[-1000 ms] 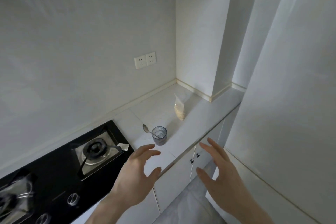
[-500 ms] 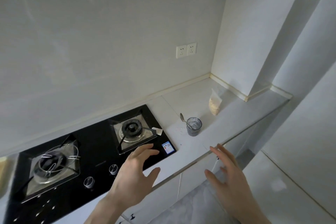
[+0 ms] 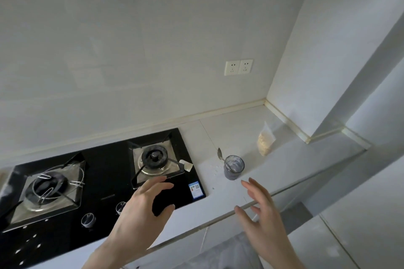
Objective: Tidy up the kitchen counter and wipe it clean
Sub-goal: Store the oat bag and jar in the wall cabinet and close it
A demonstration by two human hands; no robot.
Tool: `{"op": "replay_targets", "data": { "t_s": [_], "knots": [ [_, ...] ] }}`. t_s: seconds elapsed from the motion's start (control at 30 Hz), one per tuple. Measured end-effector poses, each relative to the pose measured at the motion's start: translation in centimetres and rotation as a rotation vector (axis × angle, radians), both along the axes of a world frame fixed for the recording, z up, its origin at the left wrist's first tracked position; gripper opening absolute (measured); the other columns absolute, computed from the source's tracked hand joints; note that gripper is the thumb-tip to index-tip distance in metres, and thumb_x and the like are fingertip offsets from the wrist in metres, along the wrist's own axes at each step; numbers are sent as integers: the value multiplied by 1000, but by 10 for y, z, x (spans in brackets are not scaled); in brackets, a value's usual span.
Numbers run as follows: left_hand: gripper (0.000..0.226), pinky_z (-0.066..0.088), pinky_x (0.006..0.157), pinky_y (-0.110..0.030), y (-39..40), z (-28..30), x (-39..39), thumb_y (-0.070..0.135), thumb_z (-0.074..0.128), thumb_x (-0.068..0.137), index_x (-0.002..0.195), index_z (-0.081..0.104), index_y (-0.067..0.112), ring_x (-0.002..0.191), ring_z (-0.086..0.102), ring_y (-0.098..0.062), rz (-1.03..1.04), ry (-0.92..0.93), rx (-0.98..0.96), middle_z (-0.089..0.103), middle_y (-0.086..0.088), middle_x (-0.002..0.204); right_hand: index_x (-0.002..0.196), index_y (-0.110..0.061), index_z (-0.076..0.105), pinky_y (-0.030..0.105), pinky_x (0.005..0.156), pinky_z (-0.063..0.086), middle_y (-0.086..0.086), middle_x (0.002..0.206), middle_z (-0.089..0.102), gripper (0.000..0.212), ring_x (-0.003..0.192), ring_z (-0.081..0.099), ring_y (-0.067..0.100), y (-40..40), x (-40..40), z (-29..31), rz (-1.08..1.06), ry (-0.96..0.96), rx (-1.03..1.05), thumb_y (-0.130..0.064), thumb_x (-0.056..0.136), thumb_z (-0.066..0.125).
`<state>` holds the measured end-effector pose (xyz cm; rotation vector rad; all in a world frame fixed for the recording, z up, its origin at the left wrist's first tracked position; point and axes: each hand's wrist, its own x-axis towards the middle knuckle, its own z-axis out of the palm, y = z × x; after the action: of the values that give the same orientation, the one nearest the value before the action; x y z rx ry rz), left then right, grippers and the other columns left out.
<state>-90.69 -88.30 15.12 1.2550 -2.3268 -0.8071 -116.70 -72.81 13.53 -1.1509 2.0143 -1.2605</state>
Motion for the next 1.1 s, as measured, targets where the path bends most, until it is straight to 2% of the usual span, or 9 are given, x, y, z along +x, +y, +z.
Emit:
{"op": "replay_targets", "data": {
  "t_s": [0.1,0.23,0.4,0.63,0.8,0.93,1.1],
  "knots": [
    [45,43,103,-20,-6,-3,-28,42,71,90,133,59,45,131,48,0,37,-17,10,41,34,145,135,-44,53,22,102,48,-38,144,39,57,127,48,-10,-13,-35,-2,40,0,-7,-20,89,76],
    [45,42,102,-19,-13,-3,-75,42,71,89,133,60,44,131,48,0,70,-36,2,41,34,146,132,-44,55,18,94,49,-32,141,47,55,123,53,-6,-25,-89,-7,72,8,-12,-17,89,75],
    [45,40,100,-15,-11,-1,-117,41,71,90,133,60,43,128,48,5,125,-21,4,40,37,144,128,-44,55,15,91,51,-31,136,49,52,119,56,-6,-48,-140,-10,163,4,13,-15,89,74],
    [47,38,105,-16,1,-11,-141,40,72,89,135,60,42,132,47,2,217,-43,26,41,34,147,127,-40,57,15,88,52,-27,130,55,51,114,61,-2,-83,-169,-13,288,-3,25,-9,89,73],
    [49,38,107,-16,-1,-9,-139,42,69,90,138,57,42,134,46,1,221,-60,35,39,34,148,125,-39,58,25,89,55,-24,129,57,50,111,63,-1,-94,-169,-18,266,-53,22,-8,89,73],
    [50,38,107,-16,-7,-3,-135,41,68,92,140,56,40,134,47,-2,200,-79,32,39,31,150,123,-40,58,23,86,55,-23,128,57,49,110,62,-4,-92,-169,-24,199,-61,33,-7,89,73],
    [50,40,107,-18,-12,-5,-127,41,67,93,141,54,39,133,49,-5,194,-102,30,39,27,151,127,-31,59,16,83,48,-16,127,56,44,108,59,-4,-110,-196,-27,68,-13,33,-10,91,70]
  ]
}}
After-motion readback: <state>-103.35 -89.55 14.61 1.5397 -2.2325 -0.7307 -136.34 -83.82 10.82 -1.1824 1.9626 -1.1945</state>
